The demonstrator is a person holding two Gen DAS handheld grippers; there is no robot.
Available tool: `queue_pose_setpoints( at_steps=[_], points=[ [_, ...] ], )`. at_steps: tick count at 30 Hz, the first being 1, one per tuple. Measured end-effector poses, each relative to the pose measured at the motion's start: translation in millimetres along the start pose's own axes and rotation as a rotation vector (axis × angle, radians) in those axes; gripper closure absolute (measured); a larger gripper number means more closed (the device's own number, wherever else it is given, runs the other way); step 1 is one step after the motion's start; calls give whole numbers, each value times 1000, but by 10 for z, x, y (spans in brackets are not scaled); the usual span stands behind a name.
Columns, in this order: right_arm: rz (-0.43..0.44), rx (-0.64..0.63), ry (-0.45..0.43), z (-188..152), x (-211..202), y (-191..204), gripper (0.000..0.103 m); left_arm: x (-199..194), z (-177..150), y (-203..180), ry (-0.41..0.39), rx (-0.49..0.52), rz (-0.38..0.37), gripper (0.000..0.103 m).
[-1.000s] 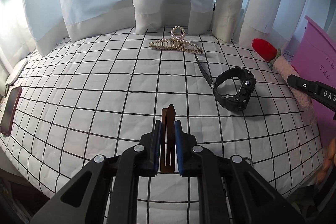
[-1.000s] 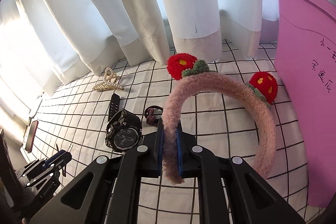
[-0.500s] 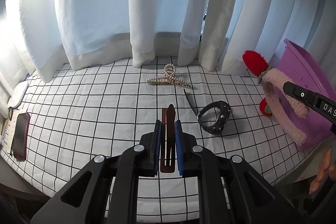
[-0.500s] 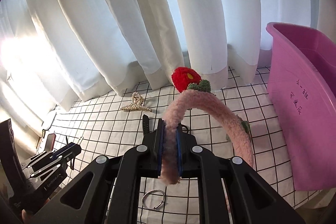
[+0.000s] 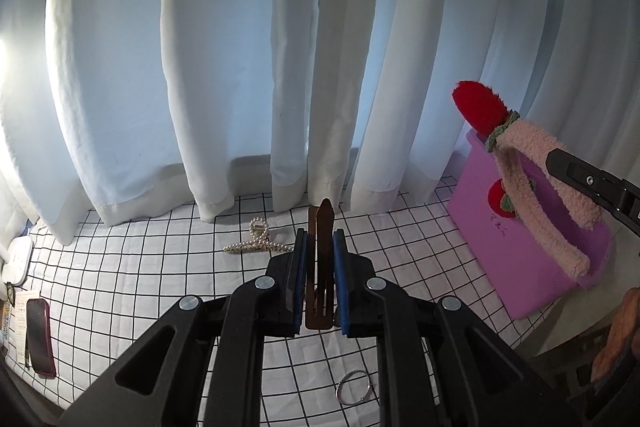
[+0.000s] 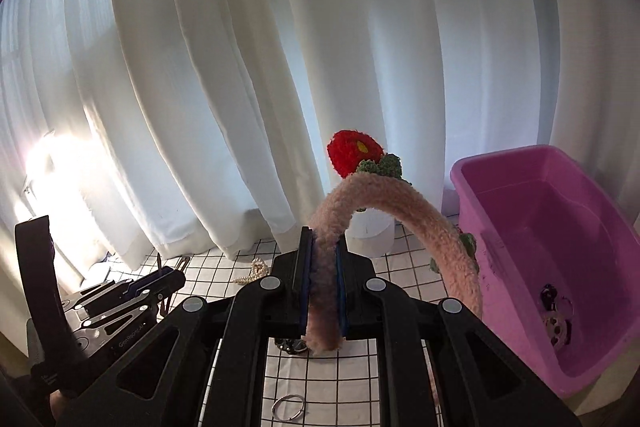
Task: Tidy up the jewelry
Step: 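Lift the brown hair clip and pink headband and carry both over the pink tub, then open both tools to drop the hair clip and headband into the tub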
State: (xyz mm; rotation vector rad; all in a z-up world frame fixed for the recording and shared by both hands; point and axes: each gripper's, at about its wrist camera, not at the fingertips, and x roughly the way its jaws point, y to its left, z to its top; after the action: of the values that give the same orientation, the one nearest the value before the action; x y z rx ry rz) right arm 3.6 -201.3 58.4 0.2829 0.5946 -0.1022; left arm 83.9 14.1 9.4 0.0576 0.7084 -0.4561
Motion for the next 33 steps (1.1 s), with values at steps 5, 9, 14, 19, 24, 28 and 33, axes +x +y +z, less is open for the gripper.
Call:
queue_pose_setpoints(
  at_steps=[5,9,14,19,24,28,33],
  points=[
    [-29,18,-59,185,-250,-461,92,15,289,-615,-53,62,-74,90],
    [-40,24,-73,296,-391,-910,90,107,461,-1198,-68,95,-127,90],
    [-44,37,-79,421,-553,-1523,87,333,632,-1892,-60,124,-174,90],
    [6,104,-35,425,-504,-2165,86,622,716,-2478,-21,141,-194,90],
    [33,156,26,383,-300,-2645,86,869,704,-2925,27,164,-168,90],
    [58,199,78,305,-128,-2937,86,1133,676,-3148,88,166,-150,90],
    [55,212,167,194,112,-3090,86,1441,612,-3338,169,165,-123,90]
  ],
)
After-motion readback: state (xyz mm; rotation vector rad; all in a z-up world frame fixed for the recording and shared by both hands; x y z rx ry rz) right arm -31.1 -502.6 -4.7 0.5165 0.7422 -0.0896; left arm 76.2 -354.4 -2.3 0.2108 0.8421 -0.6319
